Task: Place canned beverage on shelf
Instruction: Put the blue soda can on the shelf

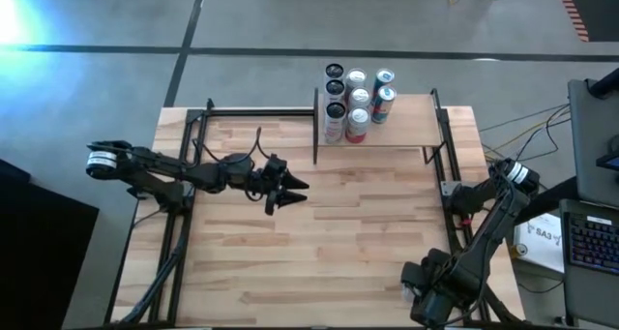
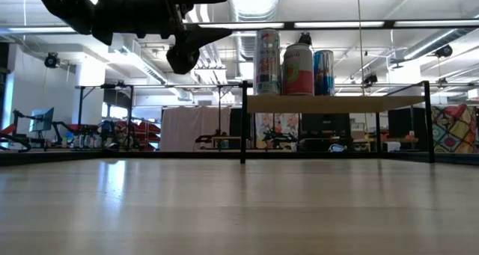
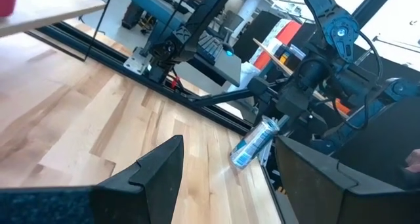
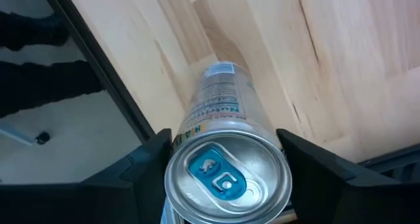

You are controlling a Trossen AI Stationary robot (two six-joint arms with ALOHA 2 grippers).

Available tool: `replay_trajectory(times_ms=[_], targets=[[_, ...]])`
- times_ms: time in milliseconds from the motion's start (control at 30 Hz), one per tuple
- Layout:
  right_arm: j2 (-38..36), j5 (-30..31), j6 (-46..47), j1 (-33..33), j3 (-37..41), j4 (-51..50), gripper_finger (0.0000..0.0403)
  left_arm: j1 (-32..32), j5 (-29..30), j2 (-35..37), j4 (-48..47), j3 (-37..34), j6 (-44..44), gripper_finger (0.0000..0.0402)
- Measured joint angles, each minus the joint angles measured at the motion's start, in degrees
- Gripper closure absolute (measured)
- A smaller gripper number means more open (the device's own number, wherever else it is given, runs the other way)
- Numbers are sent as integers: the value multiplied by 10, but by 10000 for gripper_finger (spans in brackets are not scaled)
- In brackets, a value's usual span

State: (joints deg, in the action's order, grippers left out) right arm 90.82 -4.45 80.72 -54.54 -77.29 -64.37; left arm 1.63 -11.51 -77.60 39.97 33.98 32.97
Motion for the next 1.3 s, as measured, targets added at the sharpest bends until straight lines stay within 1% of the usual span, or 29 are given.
replay_trajectory(times_ms=[100, 200, 267, 367, 500, 600, 733, 800, 867, 933, 1067, 1200, 1300], targets=[[-4, 9, 20, 9, 1, 10, 171, -5, -1, 0, -3, 0, 0, 184], [-18, 43, 46, 32, 0, 18, 165, -12, 8, 0, -5, 0, -7, 184], [-33, 73, 69, 56, -1, 21, 159, -17, 20, 0, -6, 0, -13, 184], [-58, 116, 106, 96, -2, 20, 161, -26, 26, 0, -7, 0, -25, 184], [-93, 145, 153, 160, -2, 26, 162, -48, 26, 1, -37, 26, -55, 184], [-110, 146, 173, 205, -2, 39, 161, -67, 49, 1, -142, 77, -102, 184], [-125, 145, 204, 256, -1, 52, 162, -99, 130, -9, -328, 176, -188, 184], [-129, 142, 219, 277, -1, 54, 161, -111, 150, -21, -411, 224, -207, 184], [-132, 141, 230, 294, -1, 53, 159, -112, 150, -37, -465, 265, -212, 184], [-137, 143, 229, 308, 0, 66, 158, -112, 137, -54, -484, 288, -211, 184], [-144, 158, 220, 327, -1, 104, 160, -114, 111, -93, -461, 307, -209, 175], [-145, 166, 217, 333, -1, 107, 160, -117, 69, -139, -447, 329, -203, 151], [-141, 166, 221, 332, -1, 108, 158, -117, 63, -178, -449, 362, -200, 131]])
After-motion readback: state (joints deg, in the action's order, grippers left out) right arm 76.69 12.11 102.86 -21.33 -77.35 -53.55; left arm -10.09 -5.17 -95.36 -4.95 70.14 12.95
